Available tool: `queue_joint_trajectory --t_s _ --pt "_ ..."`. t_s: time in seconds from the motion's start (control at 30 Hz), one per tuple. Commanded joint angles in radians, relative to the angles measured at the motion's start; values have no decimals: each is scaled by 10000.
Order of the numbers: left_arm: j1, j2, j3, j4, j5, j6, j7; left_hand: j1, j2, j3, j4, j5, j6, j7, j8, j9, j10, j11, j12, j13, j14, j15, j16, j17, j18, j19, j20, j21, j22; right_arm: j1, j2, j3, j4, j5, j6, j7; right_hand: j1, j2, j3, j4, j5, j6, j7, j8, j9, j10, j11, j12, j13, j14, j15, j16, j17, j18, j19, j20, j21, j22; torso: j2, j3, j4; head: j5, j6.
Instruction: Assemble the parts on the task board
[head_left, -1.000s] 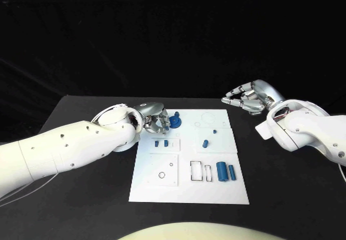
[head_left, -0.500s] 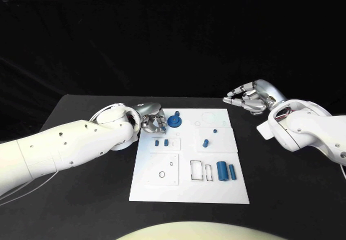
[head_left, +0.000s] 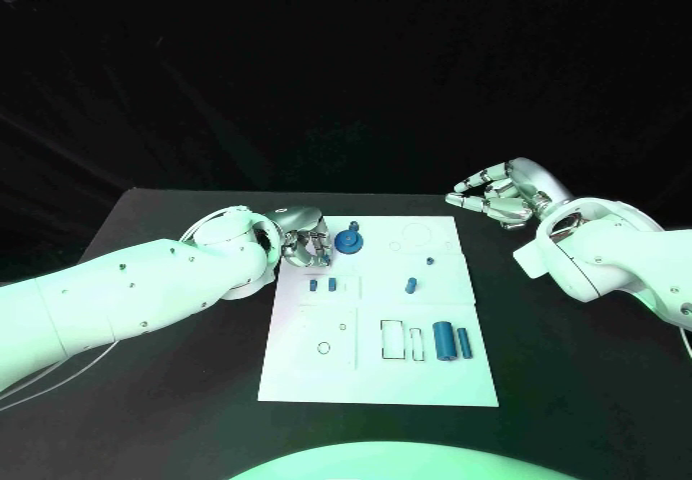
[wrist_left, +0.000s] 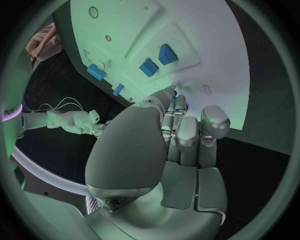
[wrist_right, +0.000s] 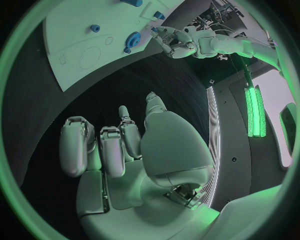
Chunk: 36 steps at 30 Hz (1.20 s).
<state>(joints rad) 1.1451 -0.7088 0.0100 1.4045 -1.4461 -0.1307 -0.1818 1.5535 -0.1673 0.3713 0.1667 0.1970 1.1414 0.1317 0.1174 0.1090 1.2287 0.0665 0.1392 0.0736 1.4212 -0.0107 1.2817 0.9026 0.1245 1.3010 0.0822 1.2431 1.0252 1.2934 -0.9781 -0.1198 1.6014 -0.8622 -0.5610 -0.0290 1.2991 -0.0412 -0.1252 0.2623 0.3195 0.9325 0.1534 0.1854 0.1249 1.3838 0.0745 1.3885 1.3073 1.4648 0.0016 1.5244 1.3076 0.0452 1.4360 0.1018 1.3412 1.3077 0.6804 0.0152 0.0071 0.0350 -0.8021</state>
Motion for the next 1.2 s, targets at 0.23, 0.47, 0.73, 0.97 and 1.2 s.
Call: queue_joint_trajectory --t_s 0.23,0.47,0.73,0.97,1.2 --pt "2 76 -16 -38 44 465 -100 -91 -70 60 -5 28 59 -10 -59 -12 73 -15 -77 18 23 -13 -38 -34 -95 37 36 15 -23 -6 21 0 9 -51 73 68 -1 96 -45 -11 64 -9 -32 38 -15 -16 -61 9 434 771 -72 -44 1426 186 -78 -16 -62 522 0 -5 -2 -28 13" --pt "1 118 -24 -57 44 574 -83 -105 -76 61 -5 27 62 -11 -65 -14 77 -14 -85 19 18 -13 -46 -54 -93 30 37 8 -33 -6 21 0 9 -51 75 68 -1 96 -45 -11 64 -9 -32 38 -15 -16 -61 9 434 771 -72 -44 1426 186 -78 -16 -62 522 0 -4 3 -28 1" --pt "1 136 -25 -71 45 625 -87 -105 -76 61 -5 27 62 -11 -65 -14 77 -14 -85 19 18 -13 -46 -54 -93 30 37 8 -33 -6 20 0 10 -51 74 67 -1 96 -45 -11 64 -9 -32 38 -15 -16 -61 9 434 771 -72 -44 1426 186 -78 -16 -62 522 -5 2 5 -18 -10" --pt "1 141 -26 -102 45 667 -135 -128 -80 65 -8 26 68 -12 -75 -17 85 -15 -103 20 14 -13 -48 -57 -91 20 39 0 -45 -6 9 0 16 -51 72 67 -1 96 -45 -11 64 -9 -32 38 -15 -16 -61 9 434 771 -72 -44 1426 186 -78 -16 -62 522 -3 -2 3 -31 15" --pt "0 168 -27 -162 45 680 -205 -225 -137 127 -59 31 -49 76 -232 -81 11 54 -279 10 -28 36 -71 -87 -75 -48 61 -56 -123 -6 -2 0 25 -51 72 65 -1 96 -45 -11 64 -9 -32 38 -15 -16 -61 9 434 771 -72 -44 1426 186 -78 -16 -62 522 -3 -1 9 -34 4"
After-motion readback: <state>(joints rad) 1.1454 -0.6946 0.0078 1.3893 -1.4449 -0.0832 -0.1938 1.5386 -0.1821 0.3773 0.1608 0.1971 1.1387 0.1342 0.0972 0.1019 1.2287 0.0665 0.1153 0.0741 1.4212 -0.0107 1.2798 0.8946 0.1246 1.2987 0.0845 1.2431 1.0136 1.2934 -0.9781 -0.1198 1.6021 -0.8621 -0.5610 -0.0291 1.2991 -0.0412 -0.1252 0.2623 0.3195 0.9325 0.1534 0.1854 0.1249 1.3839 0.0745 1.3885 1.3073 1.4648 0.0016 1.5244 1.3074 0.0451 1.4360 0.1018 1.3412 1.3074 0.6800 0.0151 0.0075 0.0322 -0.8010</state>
